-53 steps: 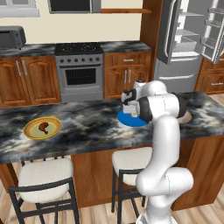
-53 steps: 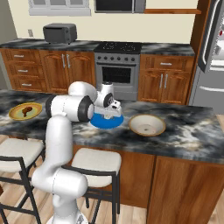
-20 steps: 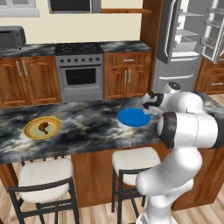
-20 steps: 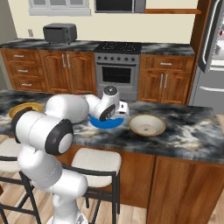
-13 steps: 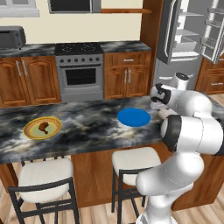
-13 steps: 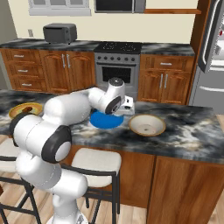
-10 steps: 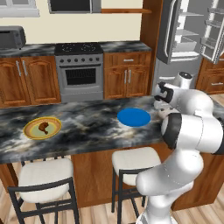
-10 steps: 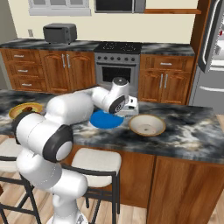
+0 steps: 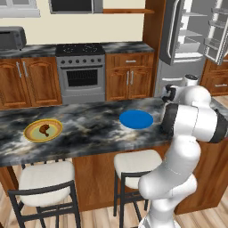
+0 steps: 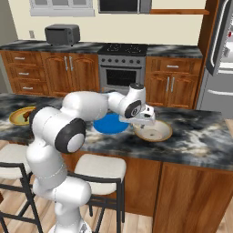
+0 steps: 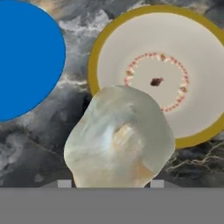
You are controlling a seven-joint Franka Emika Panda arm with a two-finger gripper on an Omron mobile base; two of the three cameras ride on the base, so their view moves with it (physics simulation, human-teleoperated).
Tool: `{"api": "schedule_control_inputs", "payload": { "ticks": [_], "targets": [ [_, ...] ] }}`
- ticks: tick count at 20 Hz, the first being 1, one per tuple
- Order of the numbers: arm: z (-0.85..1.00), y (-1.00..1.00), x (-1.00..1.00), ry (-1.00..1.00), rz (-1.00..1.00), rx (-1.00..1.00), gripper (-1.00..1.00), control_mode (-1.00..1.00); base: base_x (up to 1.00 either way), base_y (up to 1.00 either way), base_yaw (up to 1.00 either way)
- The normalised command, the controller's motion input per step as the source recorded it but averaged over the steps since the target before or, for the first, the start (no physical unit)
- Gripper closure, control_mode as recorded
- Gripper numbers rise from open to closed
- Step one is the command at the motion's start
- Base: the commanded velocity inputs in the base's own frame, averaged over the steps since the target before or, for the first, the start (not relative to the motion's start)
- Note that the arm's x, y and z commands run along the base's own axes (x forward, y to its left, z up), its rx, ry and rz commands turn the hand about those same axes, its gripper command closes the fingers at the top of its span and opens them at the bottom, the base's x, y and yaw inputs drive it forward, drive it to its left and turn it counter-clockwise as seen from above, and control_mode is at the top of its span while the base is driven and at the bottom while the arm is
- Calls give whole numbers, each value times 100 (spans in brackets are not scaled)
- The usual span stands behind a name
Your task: Pick the chicken drumstick and garlic from their plates and place them in the bowl. Then put the bowl in the fridge.
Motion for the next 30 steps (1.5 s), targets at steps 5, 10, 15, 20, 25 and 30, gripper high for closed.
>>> {"api": "schedule_control_inputs", "payload": {
  "ticks": [5, 10, 15, 20, 25, 30],
  "targets": [
    [-32, -38, 35, 18, -7, 3, 100, -100, 0, 0, 0],
    [-30, -33, 24, 18, -3, 5, 100, -100, 0, 0, 0],
    [-9, -25, 13, 2, 0, 4, 100, -100, 0, 0, 0],
    [-7, -8, 15, 2, 0, 3, 100, -100, 0, 0, 0],
    [-38, 3, 28, 14, 0, 1, 100, -100, 0, 0, 0],
    [-31, 2, 27, 11, 0, 0, 100, -100, 0, 0, 0]
  ]
}}
